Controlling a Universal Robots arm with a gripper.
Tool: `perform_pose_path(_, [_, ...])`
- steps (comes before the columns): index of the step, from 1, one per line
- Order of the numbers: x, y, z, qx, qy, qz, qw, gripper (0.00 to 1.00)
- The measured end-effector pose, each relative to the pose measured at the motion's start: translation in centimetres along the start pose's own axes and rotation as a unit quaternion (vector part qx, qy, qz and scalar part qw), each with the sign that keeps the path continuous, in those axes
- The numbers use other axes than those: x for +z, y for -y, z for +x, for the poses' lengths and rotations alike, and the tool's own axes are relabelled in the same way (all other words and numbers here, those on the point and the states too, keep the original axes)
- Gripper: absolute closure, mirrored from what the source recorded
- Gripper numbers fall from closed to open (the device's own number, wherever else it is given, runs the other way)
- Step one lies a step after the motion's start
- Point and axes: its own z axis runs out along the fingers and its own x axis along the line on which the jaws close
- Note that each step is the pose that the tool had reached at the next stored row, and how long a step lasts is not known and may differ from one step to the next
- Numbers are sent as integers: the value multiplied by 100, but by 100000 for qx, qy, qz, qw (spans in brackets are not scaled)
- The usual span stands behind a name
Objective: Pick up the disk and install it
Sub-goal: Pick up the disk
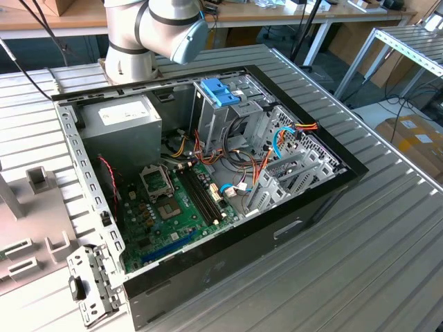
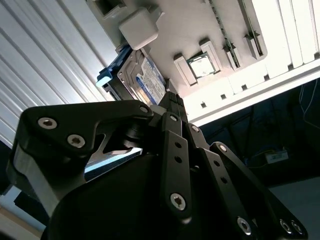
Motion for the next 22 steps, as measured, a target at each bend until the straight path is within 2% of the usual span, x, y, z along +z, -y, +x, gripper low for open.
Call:
perform_pose_path(13, [0, 0, 0, -3723, -165, -92, 99930, 89])
perform_pose_path(22, [0, 0, 0, -6502, -288, -159, 99788, 89])
